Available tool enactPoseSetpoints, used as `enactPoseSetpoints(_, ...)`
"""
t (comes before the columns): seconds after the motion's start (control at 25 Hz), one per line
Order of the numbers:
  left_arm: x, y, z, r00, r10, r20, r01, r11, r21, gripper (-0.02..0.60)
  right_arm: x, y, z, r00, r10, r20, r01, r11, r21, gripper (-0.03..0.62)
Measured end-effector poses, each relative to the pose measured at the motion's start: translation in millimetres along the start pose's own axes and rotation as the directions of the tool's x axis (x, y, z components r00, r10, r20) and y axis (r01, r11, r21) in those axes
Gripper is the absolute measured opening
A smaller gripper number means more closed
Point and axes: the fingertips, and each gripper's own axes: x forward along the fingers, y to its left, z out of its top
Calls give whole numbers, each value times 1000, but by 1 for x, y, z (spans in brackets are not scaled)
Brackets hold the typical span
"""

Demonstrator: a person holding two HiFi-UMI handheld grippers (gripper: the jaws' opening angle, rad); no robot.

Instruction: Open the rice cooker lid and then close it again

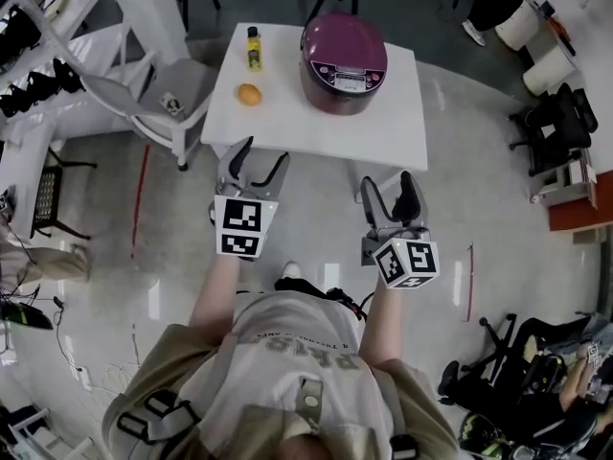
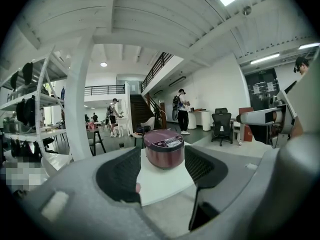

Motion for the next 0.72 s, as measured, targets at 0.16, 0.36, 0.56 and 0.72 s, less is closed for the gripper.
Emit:
enactPoseSetpoints(0.16,20,-4,2,1000,13,-10,-13,1000,-5,287,16,-17,-1,1000,26,-18,-26,1000,-1,341)
enactPoseSetpoints(0.36,36,-10,-4,999,22,-36,-22,1000,-1,287,30,-35,-7,999,40,-36,-40,999,5,347)
enactPoseSetpoints(0.56,44,-10,-10,998,29,-61,-29,1000,-3,293,41,-41,-10,997,58,-44,-57,998,12,350)
enactPoseSetpoints(0.72,54,-8,-18,996,26,-81,-26,1000,3,293,52,-45,-17,996,67,-57,-66,998,14,353)
